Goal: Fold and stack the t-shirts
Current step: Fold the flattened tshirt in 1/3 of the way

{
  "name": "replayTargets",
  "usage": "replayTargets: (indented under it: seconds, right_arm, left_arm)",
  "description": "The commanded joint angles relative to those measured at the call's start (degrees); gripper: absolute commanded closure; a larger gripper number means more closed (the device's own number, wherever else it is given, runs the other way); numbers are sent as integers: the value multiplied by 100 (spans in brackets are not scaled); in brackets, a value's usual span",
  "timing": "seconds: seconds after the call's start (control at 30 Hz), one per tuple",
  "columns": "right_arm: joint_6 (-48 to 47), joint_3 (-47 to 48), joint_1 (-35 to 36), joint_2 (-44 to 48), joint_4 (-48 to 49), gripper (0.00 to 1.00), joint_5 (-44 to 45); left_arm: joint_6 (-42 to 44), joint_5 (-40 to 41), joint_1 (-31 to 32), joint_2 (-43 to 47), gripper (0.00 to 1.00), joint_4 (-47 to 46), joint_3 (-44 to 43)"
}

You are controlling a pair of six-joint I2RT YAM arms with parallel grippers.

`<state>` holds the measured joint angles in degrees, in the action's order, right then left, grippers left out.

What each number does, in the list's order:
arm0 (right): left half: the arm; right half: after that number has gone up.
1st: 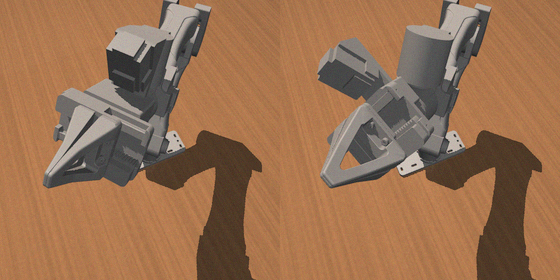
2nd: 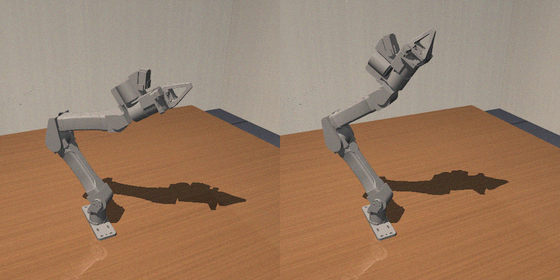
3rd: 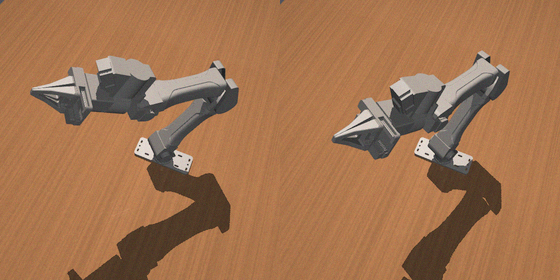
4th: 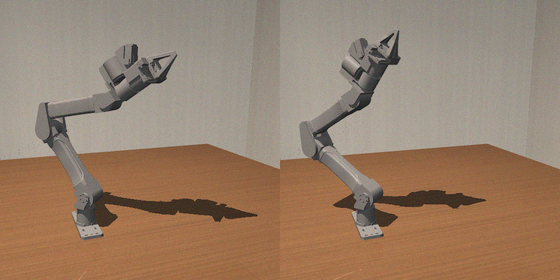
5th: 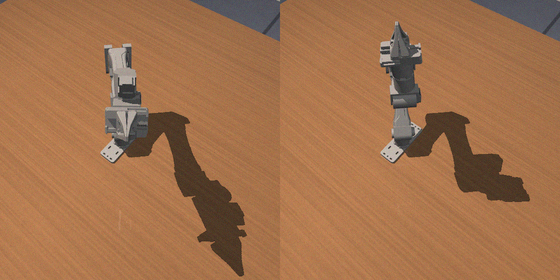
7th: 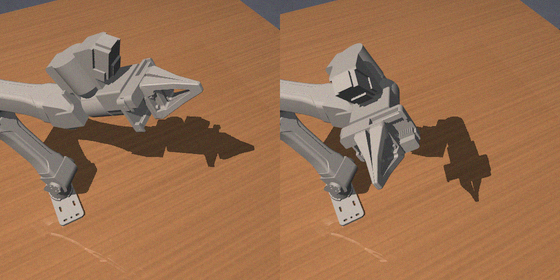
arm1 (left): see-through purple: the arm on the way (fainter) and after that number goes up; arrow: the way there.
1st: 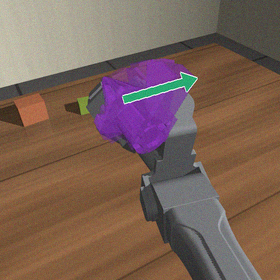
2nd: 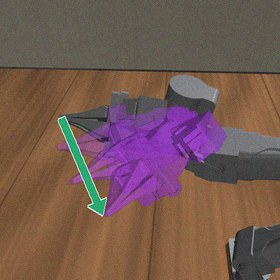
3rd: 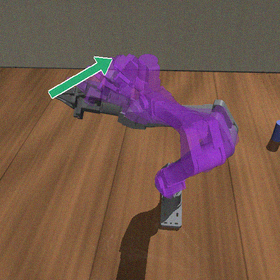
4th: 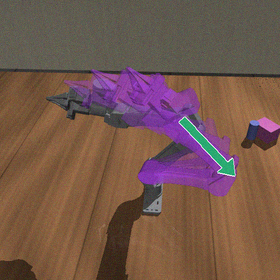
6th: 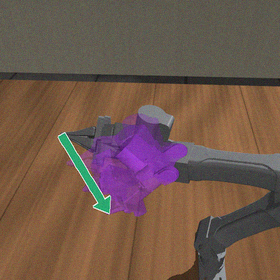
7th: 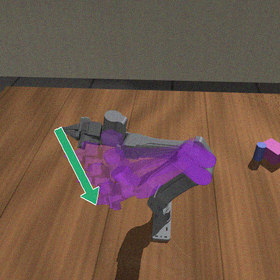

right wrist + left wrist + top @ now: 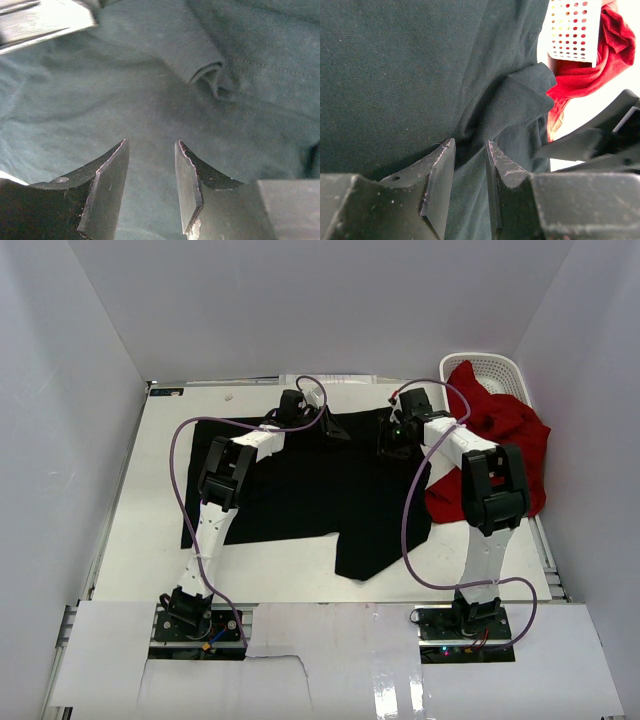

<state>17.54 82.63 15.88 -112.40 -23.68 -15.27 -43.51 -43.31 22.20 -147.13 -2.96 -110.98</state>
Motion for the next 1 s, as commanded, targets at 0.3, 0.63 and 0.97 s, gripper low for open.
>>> replayTargets:
  seconds: [0.3,0.63,0.97]
  right_arm:
    - [92,824,3,-774,356,53,191]
    - [74,1194,-6,-1003,329,53,542]
    - [-49,1299,-6,-1003,188,53,850]
  left_arm:
    - [193,94,-49,536,58,261,-47]
    - [220,86,-66,536,58,261,-38]
    - [220,68,-101,545,58,261,-82]
